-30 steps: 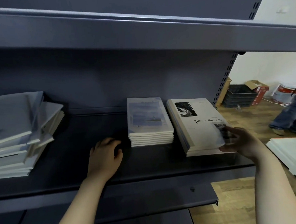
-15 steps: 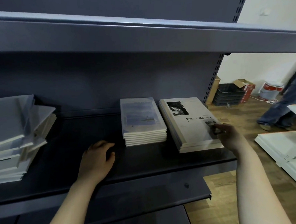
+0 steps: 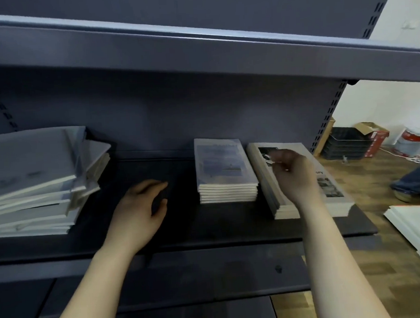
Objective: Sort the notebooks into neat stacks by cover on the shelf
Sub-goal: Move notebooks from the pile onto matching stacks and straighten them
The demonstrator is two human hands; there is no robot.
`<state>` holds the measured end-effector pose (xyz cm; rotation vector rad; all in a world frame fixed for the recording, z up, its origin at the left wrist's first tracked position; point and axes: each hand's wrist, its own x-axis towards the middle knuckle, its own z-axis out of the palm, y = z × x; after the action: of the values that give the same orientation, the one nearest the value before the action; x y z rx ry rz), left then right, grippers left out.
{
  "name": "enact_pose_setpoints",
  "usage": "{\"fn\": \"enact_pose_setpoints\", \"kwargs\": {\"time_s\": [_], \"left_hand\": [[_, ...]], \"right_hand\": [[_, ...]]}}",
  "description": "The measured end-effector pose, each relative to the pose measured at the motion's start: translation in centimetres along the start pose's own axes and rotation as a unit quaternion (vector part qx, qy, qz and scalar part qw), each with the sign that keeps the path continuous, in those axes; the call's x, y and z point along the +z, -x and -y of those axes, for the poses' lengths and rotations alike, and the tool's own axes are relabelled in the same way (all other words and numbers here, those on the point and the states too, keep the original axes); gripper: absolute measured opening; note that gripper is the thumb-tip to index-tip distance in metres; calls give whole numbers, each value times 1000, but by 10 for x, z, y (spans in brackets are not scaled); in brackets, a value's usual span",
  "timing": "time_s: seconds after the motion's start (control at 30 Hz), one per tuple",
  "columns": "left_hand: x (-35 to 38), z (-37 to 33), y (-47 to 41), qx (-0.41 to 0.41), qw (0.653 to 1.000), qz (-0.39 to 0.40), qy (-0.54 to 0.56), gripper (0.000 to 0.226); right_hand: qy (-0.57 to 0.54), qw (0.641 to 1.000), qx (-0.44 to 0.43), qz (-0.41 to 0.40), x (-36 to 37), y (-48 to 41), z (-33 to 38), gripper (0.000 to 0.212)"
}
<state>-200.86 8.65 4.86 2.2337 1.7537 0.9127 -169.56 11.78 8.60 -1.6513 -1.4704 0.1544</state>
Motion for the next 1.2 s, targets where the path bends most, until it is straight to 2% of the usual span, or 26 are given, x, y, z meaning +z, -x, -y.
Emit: {"fn": "enact_pose_setpoints", "kwargs": {"time_s": [0.2,0.3,0.37,0.43,0.53,0.63,0.83,1.1,1.2], "left_hand": [[-71,16,4,41,993,-102,-42,39],[-106,39,8,13,990,-127,-65,47],[-123,60,10,-10,986,-136,-98,43],[-135,81,11,-47,982,-130,-132,47],[-145,107,9,-117,976,-56,-175,71],[-144,124,11,-120,969,-19,-213,77],[-153,130,11,-84,964,-30,-252,70],[-181,127,8,-2,962,23,-271,42],[-187,123,8,41,960,-1,-275,32]], "right_hand": [[-72,991,-52,98,65,20,81,31],[-99,981,-58,155,94,34,113,30],[-104,975,-65,187,112,43,130,30],[-99,970,-67,212,128,52,144,30],[-96,964,-63,242,149,64,160,30],[-105,958,-52,261,166,75,170,30],[-123,953,-25,274,186,90,175,32],[-151,956,1,253,188,101,173,30],[-147,956,7,252,184,99,170,28]]}}
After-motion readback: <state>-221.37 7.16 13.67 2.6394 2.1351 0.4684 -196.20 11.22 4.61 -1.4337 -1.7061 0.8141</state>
